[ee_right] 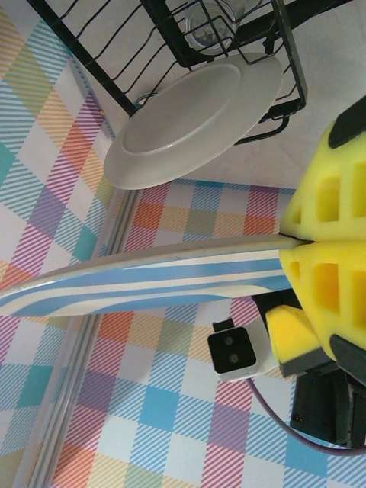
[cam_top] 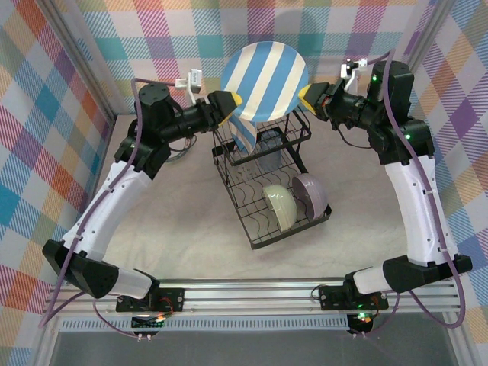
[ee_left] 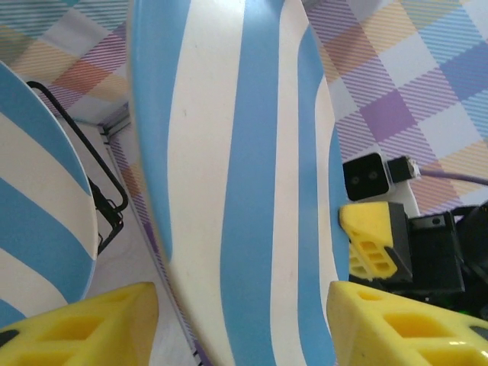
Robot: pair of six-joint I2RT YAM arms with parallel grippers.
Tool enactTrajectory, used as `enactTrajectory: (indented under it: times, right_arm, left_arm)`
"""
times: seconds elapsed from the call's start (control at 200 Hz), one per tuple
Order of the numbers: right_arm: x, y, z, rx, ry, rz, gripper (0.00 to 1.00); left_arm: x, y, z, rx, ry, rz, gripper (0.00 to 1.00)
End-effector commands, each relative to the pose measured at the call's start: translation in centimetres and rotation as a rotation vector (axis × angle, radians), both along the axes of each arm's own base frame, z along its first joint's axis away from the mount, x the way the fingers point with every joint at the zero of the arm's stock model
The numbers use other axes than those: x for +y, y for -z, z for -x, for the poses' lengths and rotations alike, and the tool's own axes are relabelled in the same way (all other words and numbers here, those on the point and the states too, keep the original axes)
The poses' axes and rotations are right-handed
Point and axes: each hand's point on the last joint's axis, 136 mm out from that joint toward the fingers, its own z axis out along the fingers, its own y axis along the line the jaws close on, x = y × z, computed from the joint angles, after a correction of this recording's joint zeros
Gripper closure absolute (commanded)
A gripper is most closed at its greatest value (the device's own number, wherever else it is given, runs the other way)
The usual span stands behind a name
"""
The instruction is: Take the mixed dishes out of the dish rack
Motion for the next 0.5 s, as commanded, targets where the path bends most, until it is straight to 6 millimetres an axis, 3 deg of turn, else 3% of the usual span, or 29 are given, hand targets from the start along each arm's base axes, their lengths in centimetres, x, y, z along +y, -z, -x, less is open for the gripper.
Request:
enactTrajectory:
  times: [0.0, 0.495]
  right_arm:
    - [0.03, -2.85, 1.36, -0.1, -0.031, -0.04, 1.0]
    - [0.27, -2.33, 1.47, -0.099, -0.053, -0.034, 1.0]
  left_arm:
    - [0.1, -1.6, -0.25, -0.022, -0.036, 0.026, 0.47]
    - [-0.02, -2.04, -0.39, 0.015, -0.066, 0.138, 0.88]
